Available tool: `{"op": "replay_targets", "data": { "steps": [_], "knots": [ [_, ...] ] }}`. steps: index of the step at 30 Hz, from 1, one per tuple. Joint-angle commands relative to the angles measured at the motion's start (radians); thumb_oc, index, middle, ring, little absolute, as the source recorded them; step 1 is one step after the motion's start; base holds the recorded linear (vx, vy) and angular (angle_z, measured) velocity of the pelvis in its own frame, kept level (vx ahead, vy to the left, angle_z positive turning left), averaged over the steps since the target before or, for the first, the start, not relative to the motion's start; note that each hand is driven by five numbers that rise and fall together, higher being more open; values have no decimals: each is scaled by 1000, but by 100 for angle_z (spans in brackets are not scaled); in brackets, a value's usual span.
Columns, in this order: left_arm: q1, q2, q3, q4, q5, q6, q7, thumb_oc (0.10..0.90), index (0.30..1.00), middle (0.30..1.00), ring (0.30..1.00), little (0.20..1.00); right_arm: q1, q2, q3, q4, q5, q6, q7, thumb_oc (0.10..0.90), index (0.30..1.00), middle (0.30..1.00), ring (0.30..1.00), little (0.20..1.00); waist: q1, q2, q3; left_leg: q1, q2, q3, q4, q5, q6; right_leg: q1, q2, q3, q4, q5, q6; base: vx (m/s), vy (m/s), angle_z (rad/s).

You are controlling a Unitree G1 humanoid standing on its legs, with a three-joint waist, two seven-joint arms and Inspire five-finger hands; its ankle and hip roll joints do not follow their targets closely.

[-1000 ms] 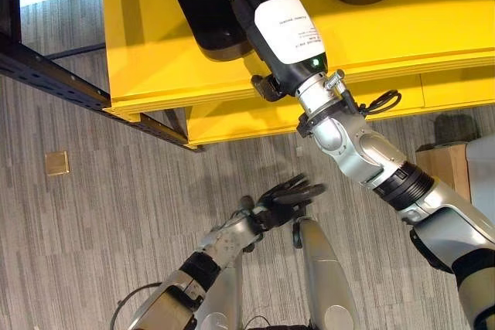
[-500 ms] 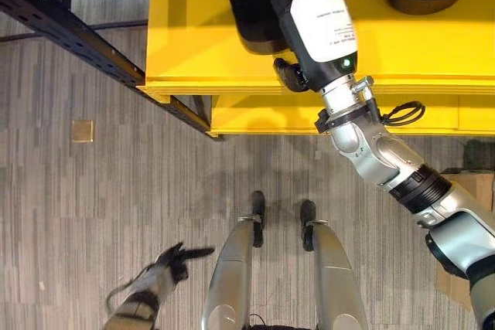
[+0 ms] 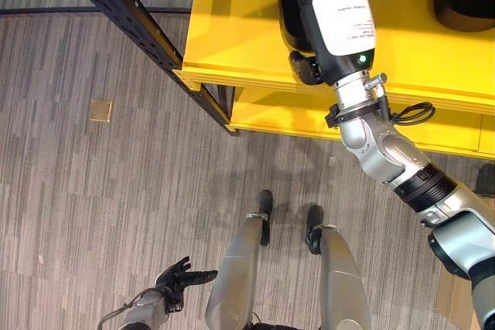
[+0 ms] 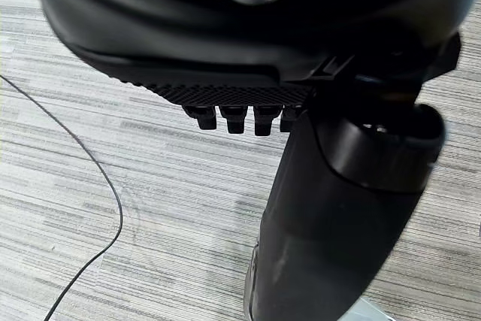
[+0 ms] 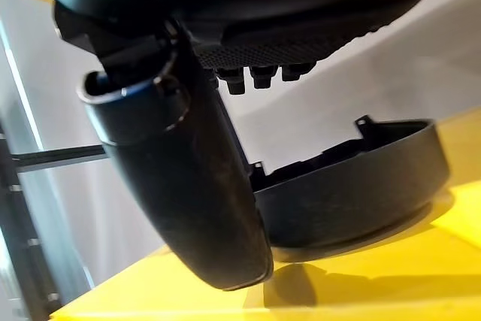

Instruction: Move parts from the plastic box to the shelf.

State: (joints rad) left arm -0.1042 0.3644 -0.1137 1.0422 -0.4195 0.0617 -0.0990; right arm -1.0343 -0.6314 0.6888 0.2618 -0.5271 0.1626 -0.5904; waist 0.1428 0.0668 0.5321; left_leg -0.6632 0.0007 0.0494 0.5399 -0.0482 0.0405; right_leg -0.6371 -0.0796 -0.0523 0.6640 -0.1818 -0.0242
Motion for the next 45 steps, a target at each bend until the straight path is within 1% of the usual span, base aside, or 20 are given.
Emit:
{"op": "replay_targets", "data": {
  "steps": [1, 3, 7, 8, 14, 19, 21, 25, 35, 38, 42, 45],
  "knots": [
    [73, 27, 2, 4, 43, 27, -10, 900, 1000, 1000, 1000, 1000, -109, 3, -100, -36, 4, -5, -108, 900, 1000, 1000, 1000, 1000, 24, -39, -12, 58, -21, -23, 51, -185, 48, 76, -36, -39, -56, -28, 24, 9, -50, 7],
    [73, 22, -5, -2, 40, 17, -4, 900, 1000, 1000, 1000, 1000, -112, -1, -107, -24, 8, 1, -115, 900, 1000, 1000, 1000, 1000, 27, -44, -12, 59, -23, -26, 50, -186, 48, 79, -35, -41, -57, -28, 24, 10, -45, 5],
    [75, 24, -2, -9, 38, 22, 6, 900, 1000, 1000, 1000, 1000, -121, -16, -112, -4, 24, 35, -131, 900, 1000, 1000, 1000, 1000, 31, -51, -12, 58, -22, -29, 50, -185, 47, 83, -35, -45, -57, -29, 25, 9, -27, 2],
    [74, 24, -4, -15, 38, 32, 8, 900, 1000, 1000, 1000, 1000, -124, -21, -114, 2, 29, 40, -139, 900, 1000, 1000, 1000, 1000, 31, -52, -12, 57, -22, -29, 52, -187, 47, 83, -34, -45, -56, -30, 24, 11, -32, 3],
    [72, 24, 1, -25, 56, 39, 21, 900, 1000, 1000, 1000, 1000, -125, -49, -126, 16, 44, 39, -131, 900, 1000, 1000, 1000, 1000, 33, -66, -12, 52, -22, -31, 66, -196, 47, 84, -31, -48, -54, -28, 26, 9, -26, 0],
    [65, 26, -3, -38, 50, 58, 31, 900, 1000, 1000, 1000, 1000, -141, -65, -119, 33, 55, 40, -127, 900, 1000, 1000, 1000, 1000, 34, -71, -12, 52, -24, -32, 70, -200, 48, 87, -30, -48, -55, -27, 27, 0, 0, 0],
    [62, 27, -2, -33, 49, 54, 31, 900, 1000, 1000, 1000, 1000, -148, -68, -113, 41, 62, 40, -134, 900, 1000, 1000, 1000, 1000, 35, -74, -12, 51, -23, -33, 72, -201, 47, 87, -28, -49, -55, -26, 27, 8, -15, 0],
    [60, 35, 2, -36, 49, 65, 33, 900, 1000, 1000, 1000, 1000, -162, -75, -111, 52, 88, 32, -139, 900, 1000, 1000, 1000, 1000, 40, -81, -12, 55, -23, -37, 70, -201, 46, 95, -25, -51, -62, -24, 28, 0, 0, 0],
    [64, 37, 7, -43, 58, 63, 34, 900, 1000, 1000, 1000, 1000, -178, -63, -118, 63, 139, 20, -143, 900, 1000, 1000, 1000, 1000, 52, -82, -12, 54, -29, -45, 77, -207, 50, 99, -25, -58, -55, -28, 27, 5, -2, 1],
    [68, 35, 9, -49, 62, 67, 32, 900, 1000, 1000, 1000, 1000, -172, -49, -127, 68, 174, 3, -149, 900, 1000, 1000, 1000, 1000, 55, -82, -12, 54, -30, -46, 79, -209, 50, 100, -23, -58, -54, -29, 26, 10, 0, 3],
    [68, 34, 10, -52, 66, 70, 34, 900, 1000, 1000, 1000, 1000, -167, -38, -135, 64, 186, 1, -153, 900, 1000, 1000, 1000, 1000, 57, -83, -12, 55, -32, -48, 77, -208, 50, 101, -23, -59, -59, -27, 27, 0, 0, 0],
    [67, 34, 9, -52, 59, 72, 45, 900, 1000, 1000, 1000, 1000, -164, -22, -148, 70, 204, -13, -152, 900, 1000, 1000, 1000, 1000, 59, -83, -12, 59, -33, -51, 75, -209, 51, 105, -21, -59, -62, -26, 28, 0, 0, 0]
  ]
}}
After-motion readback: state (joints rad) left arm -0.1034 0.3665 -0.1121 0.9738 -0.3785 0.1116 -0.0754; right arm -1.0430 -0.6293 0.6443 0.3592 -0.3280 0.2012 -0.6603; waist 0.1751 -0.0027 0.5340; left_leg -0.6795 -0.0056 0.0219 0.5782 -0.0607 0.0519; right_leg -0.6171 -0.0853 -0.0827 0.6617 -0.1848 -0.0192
